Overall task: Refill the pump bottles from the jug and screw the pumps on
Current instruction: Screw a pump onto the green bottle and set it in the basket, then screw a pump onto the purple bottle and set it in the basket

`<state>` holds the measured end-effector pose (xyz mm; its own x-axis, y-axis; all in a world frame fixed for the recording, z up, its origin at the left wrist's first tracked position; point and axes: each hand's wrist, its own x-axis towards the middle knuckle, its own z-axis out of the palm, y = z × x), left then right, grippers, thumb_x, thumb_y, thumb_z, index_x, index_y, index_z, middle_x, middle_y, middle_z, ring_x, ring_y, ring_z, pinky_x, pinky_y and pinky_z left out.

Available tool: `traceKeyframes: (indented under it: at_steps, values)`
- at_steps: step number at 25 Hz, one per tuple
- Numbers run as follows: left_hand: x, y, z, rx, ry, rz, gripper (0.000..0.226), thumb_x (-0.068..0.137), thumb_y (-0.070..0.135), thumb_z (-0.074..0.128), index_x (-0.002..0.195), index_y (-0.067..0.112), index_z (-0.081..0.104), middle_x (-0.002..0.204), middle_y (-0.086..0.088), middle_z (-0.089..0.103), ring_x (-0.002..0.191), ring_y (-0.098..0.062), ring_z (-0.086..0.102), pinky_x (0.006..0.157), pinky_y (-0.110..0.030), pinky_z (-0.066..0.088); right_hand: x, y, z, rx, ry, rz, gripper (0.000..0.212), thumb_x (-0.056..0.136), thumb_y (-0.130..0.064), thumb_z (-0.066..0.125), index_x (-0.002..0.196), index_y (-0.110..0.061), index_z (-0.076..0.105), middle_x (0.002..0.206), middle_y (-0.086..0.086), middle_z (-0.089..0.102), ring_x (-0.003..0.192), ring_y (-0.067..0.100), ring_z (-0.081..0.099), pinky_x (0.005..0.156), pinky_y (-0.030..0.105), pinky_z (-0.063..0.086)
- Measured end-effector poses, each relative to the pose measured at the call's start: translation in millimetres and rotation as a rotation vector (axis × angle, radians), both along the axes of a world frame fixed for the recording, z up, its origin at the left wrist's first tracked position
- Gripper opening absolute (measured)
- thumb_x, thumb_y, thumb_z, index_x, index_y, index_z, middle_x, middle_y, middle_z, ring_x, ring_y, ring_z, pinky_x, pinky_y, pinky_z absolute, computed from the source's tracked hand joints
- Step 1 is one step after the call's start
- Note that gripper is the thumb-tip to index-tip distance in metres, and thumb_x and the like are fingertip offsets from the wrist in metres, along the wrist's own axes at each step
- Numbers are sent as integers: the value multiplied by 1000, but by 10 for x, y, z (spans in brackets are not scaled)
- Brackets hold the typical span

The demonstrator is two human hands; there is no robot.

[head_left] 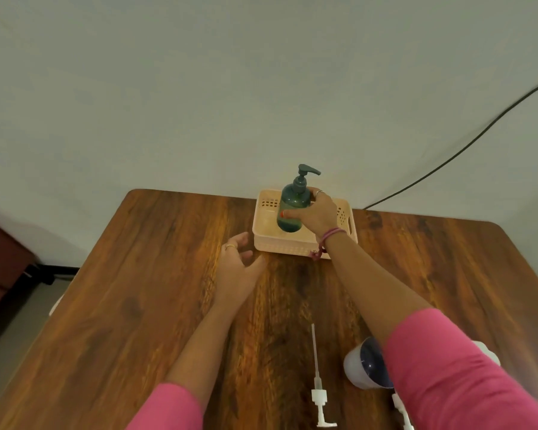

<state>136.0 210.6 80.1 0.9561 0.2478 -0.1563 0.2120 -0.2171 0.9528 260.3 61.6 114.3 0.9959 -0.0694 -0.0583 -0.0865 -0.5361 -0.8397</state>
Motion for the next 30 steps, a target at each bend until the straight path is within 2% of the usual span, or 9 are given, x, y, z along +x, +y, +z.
traceKeyframes:
  at_steps: [3,9,15,18,20,23,26,28,30]
  values:
    - [12,123,-132,-28,74,-19,44,86,17,65,128,19,50,128,1,55,106,-11,58,86,-27,51,190,61,-254,-93,37,-36,66,67,-27,83,124,-11,53,118,6,63,107,25,59,93,34,47]
    - [61,161,-271,-56,136,-37,36,88,11,63,122,17,54,112,4,58,94,-4,57,73,-16,47,458,136,-631,-198,125,-2,63,68,-26,82,121,-13,53,118,6,61,109,25,57,98,36,45]
    - [72,143,-408,-82,174,-42,36,87,8,63,121,18,56,110,6,60,93,-4,59,72,-14,47,612,199,-850,-242,180,32,57,69,-26,81,118,-14,55,114,6,63,106,24,58,98,36,46]
    - [86,143,-457,-91,188,-33,34,87,7,62,119,19,56,111,4,61,92,-4,60,74,-16,49,617,184,-883,-220,183,34,55,71,-25,81,117,-13,55,113,5,62,105,22,57,98,35,45]
    - [100,129,-471,-96,195,-36,34,88,7,62,119,19,56,111,4,61,92,-5,60,76,-18,50,608,171,-892,-202,187,35,61,69,-24,82,121,-13,52,118,5,60,109,23,56,100,36,44]
    - [106,67,-470,-93,188,-45,35,87,8,62,120,19,56,111,5,61,93,-2,59,73,-14,47,602,168,-888,-206,205,41,69,67,-24,83,125,-12,49,123,7,58,113,26,54,102,38,43]
    - [74,32,-458,-104,177,-53,35,88,8,61,121,18,56,110,6,61,97,-1,59,76,-14,47,524,167,-818,-158,190,-61,74,71,-15,80,134,-8,43,133,10,50,121,27,49,101,33,40]
    - [27,27,-463,-114,170,-47,35,88,8,62,121,18,57,109,8,62,97,-2,59,77,-15,47,319,158,-682,-66,126,-146,67,75,-7,74,135,-8,44,134,10,49,122,25,48,99,30,41]
    - [-49,19,-477,-115,171,-33,34,88,8,62,120,19,58,109,8,62,98,-3,60,79,-16,47,-16,133,-532,-15,71,-163,53,81,-7,69,130,-10,50,125,3,54,112,18,55,91,20,46]
